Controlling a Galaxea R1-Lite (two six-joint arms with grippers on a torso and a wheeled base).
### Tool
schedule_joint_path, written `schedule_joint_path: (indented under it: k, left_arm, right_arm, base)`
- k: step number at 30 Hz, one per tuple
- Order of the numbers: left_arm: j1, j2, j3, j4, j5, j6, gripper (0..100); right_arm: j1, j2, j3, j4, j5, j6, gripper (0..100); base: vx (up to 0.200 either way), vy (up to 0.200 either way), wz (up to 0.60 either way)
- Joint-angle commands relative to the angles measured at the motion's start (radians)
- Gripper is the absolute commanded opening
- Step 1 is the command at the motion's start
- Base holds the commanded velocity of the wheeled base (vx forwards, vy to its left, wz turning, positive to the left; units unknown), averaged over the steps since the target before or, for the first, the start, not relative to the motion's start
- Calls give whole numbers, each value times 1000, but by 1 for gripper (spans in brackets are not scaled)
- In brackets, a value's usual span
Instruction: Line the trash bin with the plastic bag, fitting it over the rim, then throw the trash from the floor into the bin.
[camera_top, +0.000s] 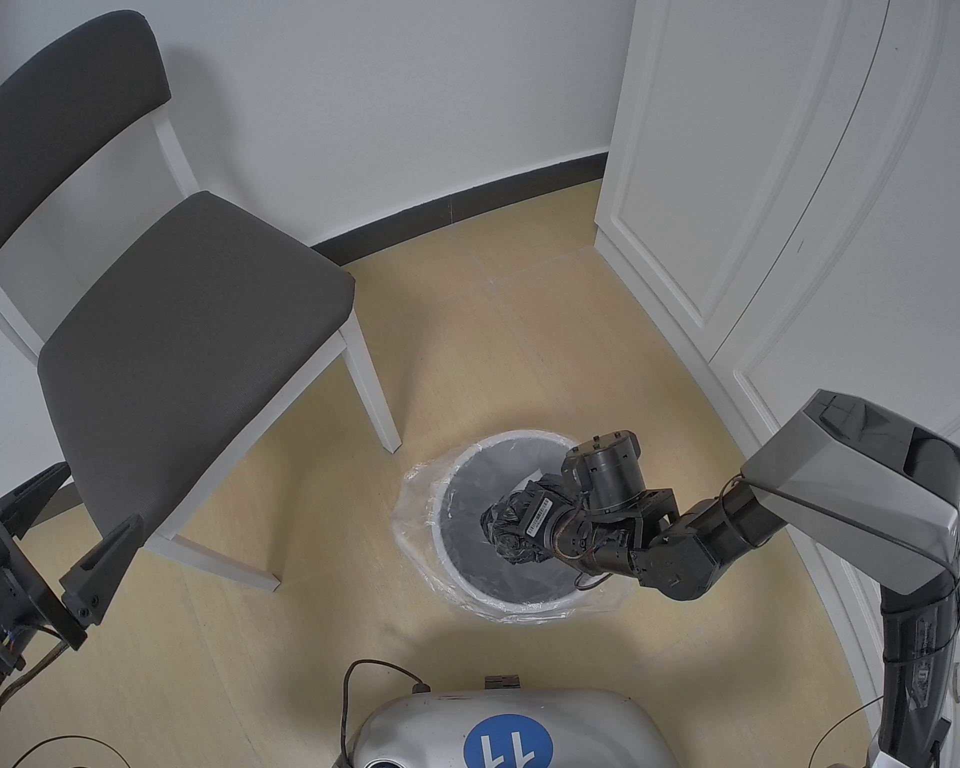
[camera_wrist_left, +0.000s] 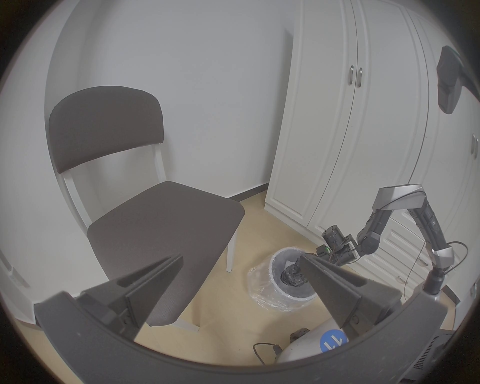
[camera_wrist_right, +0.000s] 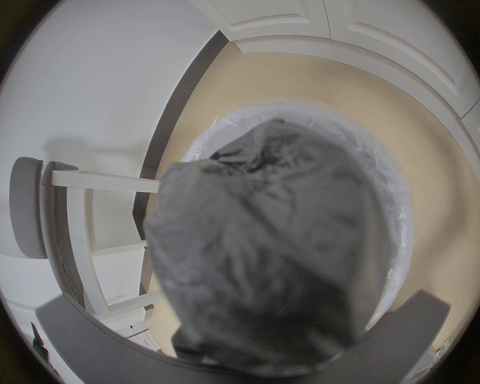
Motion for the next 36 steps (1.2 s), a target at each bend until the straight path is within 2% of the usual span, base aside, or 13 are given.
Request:
schedule_joint_path:
  k: [1,5,13,14,36]
  left_arm:
    - [0,0,0,-1,0,2,100]
    - [0,0,0,-1,0,0,100]
    - [0,-2,0,-1,0,0,100]
    - [0,-2,0,-1,0,0,100]
    - [0,-6,-1,-1,0,2,100]
  right_arm:
    - [2,-1,-13,37,0,0,0]
    - [2,3,-44,103,0,2,0]
    - [2,3,-48,106,0,22,0]
    - [2,3,-50,106,-2,28,100]
    - [3,-2,-48,101,-3,26,100]
  base:
    - [0,0,0]
    - [0,0,0]
    - [0,0,0]
    - [0,0,0]
    - [0,0,0]
